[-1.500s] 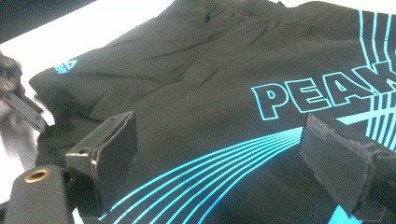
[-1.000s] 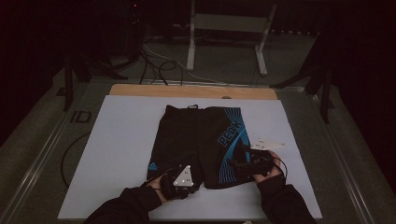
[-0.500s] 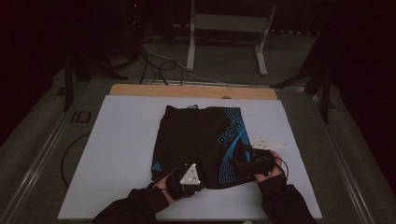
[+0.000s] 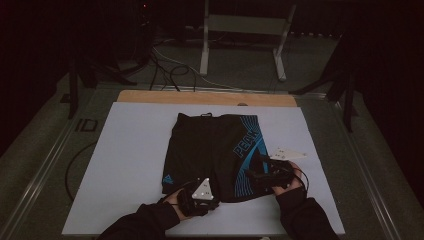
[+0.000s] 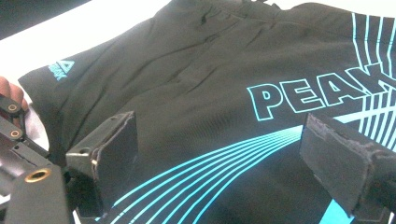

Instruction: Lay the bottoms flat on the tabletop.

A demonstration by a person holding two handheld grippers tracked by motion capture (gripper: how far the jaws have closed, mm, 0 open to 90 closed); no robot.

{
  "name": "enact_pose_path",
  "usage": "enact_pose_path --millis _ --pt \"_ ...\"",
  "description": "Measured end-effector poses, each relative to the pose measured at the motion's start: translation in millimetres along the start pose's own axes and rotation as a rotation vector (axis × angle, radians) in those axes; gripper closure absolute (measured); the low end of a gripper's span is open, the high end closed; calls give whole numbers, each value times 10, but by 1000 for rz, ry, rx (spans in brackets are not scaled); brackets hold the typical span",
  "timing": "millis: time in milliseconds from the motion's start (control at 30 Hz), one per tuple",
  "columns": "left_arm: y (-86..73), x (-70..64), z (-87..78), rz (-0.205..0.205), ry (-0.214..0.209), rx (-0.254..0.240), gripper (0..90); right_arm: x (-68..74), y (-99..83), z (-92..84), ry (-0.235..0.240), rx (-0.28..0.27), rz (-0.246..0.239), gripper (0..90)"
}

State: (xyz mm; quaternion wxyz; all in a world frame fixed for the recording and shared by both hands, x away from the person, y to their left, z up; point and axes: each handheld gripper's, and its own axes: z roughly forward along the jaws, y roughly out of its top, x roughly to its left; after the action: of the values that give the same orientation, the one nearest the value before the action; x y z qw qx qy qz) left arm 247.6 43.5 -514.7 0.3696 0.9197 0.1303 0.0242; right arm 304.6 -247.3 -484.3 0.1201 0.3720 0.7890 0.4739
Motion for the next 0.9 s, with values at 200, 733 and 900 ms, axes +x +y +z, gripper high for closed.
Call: enact_pose_path --millis 200,733,900 --pt "-2 -42 -84 -5 -34 -22 582 4 3 -6 4 -1 0 119" --pt "-202 323 -1066 -101 163 -197 638 19 18 -23 2 -13 -5 119" --pt "-478 461 -1232 -152 172 -247 554 29 10 -49 19 -25 -20 119"
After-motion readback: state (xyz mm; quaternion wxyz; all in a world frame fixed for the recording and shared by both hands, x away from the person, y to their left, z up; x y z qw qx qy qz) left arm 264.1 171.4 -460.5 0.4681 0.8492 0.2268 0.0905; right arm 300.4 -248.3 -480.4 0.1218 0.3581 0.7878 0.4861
